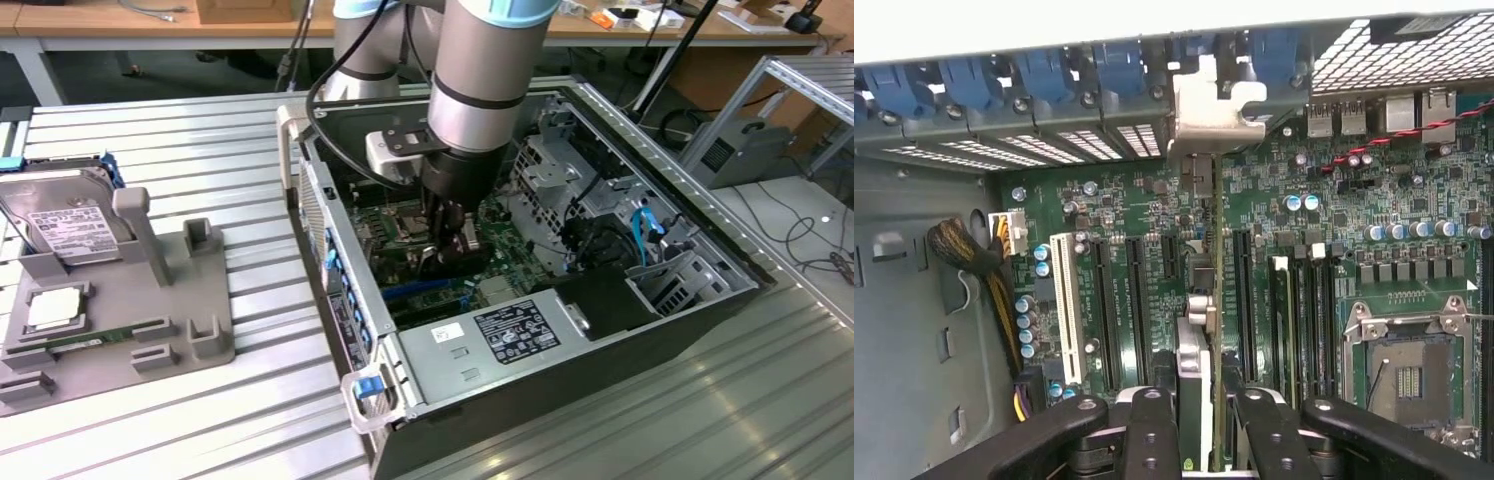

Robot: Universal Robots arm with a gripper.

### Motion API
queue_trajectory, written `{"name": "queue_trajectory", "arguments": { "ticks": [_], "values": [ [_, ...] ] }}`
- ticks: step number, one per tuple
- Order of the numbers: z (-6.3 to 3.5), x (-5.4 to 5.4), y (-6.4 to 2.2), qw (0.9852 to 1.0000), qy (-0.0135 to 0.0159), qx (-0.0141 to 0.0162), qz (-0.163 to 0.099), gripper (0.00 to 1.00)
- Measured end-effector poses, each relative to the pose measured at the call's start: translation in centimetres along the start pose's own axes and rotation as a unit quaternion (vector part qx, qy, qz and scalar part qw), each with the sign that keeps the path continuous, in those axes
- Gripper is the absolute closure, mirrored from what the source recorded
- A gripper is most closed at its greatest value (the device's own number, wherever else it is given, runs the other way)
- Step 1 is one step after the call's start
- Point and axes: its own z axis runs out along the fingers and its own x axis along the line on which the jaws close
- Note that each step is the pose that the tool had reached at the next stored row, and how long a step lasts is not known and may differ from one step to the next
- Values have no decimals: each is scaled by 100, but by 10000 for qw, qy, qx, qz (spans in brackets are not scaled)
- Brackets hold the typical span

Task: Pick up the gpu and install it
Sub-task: 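Insert the gpu into the slot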

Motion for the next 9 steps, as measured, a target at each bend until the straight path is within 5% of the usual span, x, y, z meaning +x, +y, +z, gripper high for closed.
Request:
{"name": "queue_trajectory", "arguments": {
  "ticks": [2,3,8,9],
  "values": [
    [0,1,1,10000,-1,10,1,73],
    [2,1,2,10000,-7,98,4,73],
    [6,1,7,9991,-32,423,13,73],
    [7,0,7,9991,-34,429,13,73]
  ]
}}
